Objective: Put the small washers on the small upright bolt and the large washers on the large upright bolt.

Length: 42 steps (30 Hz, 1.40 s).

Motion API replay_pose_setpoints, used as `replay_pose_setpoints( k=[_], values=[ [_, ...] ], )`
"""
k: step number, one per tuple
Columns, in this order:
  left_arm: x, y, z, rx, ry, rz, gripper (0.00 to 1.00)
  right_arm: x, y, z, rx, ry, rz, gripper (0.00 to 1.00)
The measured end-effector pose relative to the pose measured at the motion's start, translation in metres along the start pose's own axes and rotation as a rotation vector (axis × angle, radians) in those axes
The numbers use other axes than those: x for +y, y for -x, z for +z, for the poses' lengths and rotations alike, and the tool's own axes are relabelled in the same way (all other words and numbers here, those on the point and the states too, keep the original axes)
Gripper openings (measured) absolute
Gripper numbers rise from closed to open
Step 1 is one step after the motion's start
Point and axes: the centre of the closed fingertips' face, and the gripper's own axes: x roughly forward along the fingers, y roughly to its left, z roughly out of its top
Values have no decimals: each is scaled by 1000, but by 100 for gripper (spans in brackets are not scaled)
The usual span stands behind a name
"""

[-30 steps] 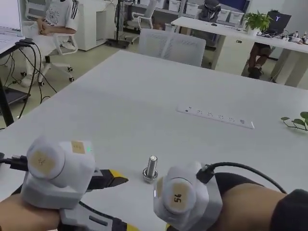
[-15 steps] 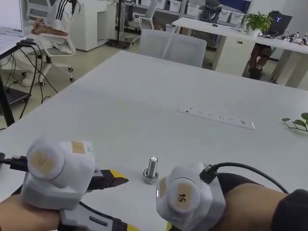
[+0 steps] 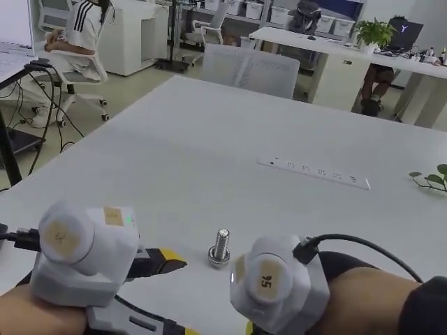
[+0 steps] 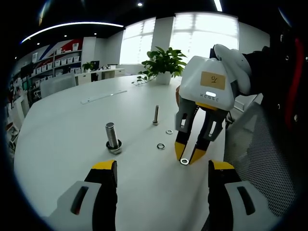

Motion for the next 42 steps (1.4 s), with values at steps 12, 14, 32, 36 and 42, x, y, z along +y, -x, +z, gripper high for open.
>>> replay_pose_setpoints(
  k=[12, 14, 32, 36, 42],
  values=[
    [0, 1, -1, 2, 1, 0, 77, -5, 13, -17, 8, -41, -17, 14],
    [-1, 0, -1, 3, 0, -3, 77, -6, 16, -21, 12, -49, -23, 14],
    [-2, -1, -3, 4, -3, -16, 77, -30, 58, -59, 11, -162, -102, 14],
    [-2, -2, -3, 6, -2, -20, 77, -34, 67, -68, 16, -180, -117, 14],
    [-1, -4, -2, 4, -3, -24, 77, -41, 79, -79, 19, -205, -138, 14]
  ],
)
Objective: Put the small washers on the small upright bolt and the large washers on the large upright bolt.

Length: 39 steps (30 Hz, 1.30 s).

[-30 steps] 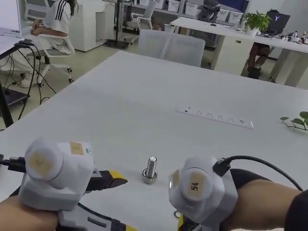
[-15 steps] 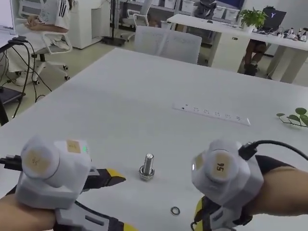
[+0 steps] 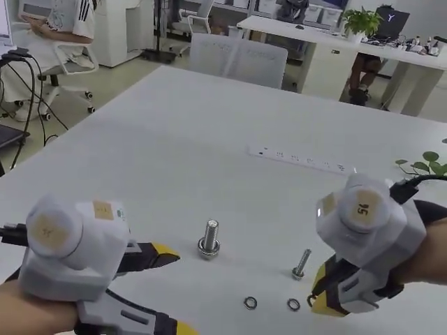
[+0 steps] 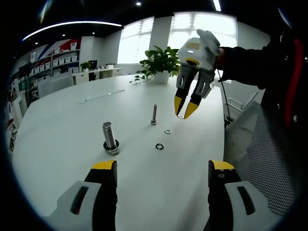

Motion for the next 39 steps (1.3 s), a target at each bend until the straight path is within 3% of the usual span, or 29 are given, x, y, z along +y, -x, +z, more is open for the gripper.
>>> replay_pose_setpoints(
  k=[8, 20, 39],
  values=[
    [0, -2, -1, 7, -2, -5, 77, -22, 16, -10, -2, -41, -41, 14],
    [2, -5, 0, 5, 5, -6, 77, -44, 30, -3, -6, -31, -71, 14],
    [5, -6, -1, 6, 15, 1, 77, -67, 21, 16, -5, 22, -66, 14]
  ],
)
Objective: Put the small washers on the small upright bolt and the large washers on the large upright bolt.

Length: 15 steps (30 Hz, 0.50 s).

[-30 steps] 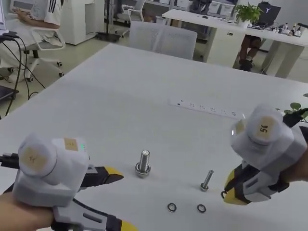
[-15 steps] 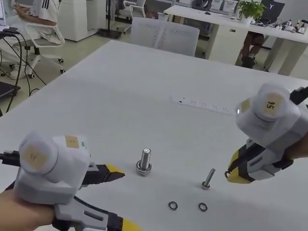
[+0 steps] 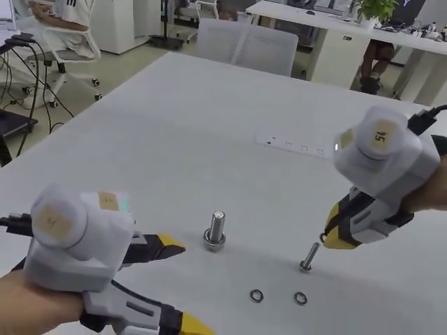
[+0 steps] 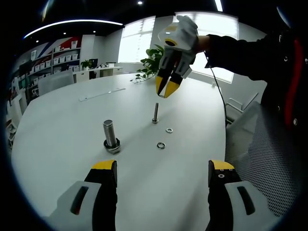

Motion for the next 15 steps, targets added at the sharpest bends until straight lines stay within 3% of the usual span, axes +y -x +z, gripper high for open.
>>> replay_pose_setpoints(
  k=[15],
  values=[
    [0, 1, -3, 2, 8, 0, 77, 1, -11, 0, 27, 15, 20, 14]
  ],
)
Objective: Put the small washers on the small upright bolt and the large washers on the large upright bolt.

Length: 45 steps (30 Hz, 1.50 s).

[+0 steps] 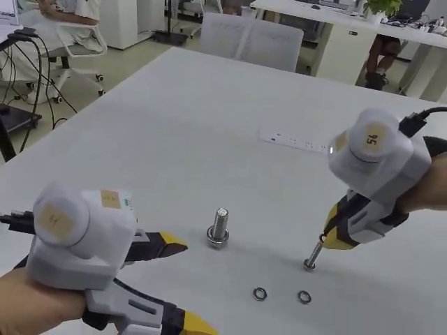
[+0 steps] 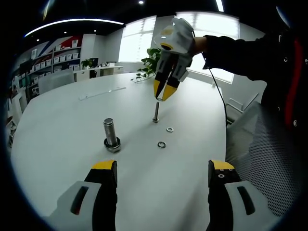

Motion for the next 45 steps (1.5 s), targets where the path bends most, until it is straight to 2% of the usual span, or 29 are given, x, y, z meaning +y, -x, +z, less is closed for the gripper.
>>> replay_pose_setpoints(
  k=[31, 45],
  values=[
    [1, 2, -5, 8, 13, 8, 77, 1, -18, -3, 19, 7, 24, 14],
    [2, 2, -6, 11, 17, 10, 77, 1, -42, -11, 39, 2, 35, 14]
  ],
)
